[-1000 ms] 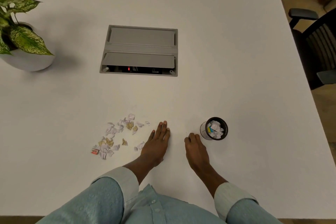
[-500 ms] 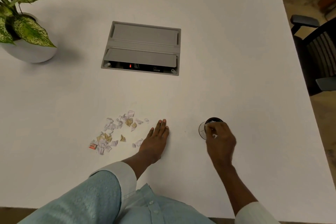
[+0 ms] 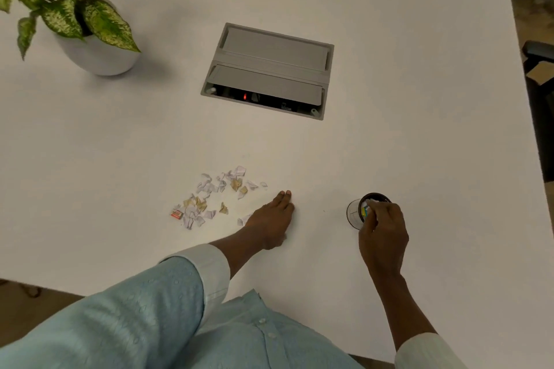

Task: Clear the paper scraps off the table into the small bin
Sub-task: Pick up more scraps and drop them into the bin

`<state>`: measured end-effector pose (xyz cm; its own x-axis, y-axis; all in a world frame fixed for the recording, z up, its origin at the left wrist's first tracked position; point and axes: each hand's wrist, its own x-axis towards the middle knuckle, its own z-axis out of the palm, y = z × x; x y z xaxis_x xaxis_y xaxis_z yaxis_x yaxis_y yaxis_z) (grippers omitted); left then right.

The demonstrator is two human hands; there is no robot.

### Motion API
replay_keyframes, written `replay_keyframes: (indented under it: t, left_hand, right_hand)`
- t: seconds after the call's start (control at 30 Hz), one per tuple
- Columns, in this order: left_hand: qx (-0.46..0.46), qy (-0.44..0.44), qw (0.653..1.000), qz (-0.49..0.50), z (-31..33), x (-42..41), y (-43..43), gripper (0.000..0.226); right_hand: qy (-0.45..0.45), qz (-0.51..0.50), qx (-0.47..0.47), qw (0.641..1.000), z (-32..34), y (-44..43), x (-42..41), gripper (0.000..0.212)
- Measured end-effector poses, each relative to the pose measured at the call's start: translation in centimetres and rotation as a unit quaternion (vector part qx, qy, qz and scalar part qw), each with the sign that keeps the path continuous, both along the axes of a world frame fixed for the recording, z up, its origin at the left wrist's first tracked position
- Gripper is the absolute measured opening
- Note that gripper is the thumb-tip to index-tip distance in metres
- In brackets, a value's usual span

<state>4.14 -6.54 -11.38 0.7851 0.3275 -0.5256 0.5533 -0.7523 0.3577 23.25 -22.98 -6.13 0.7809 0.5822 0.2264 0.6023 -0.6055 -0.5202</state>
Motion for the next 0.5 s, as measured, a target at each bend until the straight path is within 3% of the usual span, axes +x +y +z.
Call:
replay_keyframes:
  t: [0.1, 0.27, 0.33, 0.5]
  left_hand:
    - [-0.015, -0.065, 0.996, 0.061, 0.5, -2.5, 0.0, 0.060]
    - [0.062, -0.187, 0.965, 0.176, 0.8, -9.3, -0.5, 0.032]
    - [0.080, -0.194, 0.954, 0.215, 0.8, -12.0, -0.4, 0.028]
    - [0.126, -0.157, 0.938, 0.281, 0.4, -17.9, 0.7, 0.034]
  right_hand:
    - [0.012, 0.059, 0.015, 0.998, -0.3, 0.3, -3.0, 0.019]
    - [0.121, 0.158, -0.049, 0.979, -1.4, 1.4, -8.6, 0.023]
    - [0.154, 0.202, -0.098, 0.962, -1.9, 2.2, -10.6, 0.029]
    - [0.218, 0.294, -0.276, 0.889, -3.1, 4.3, -15.6, 0.068]
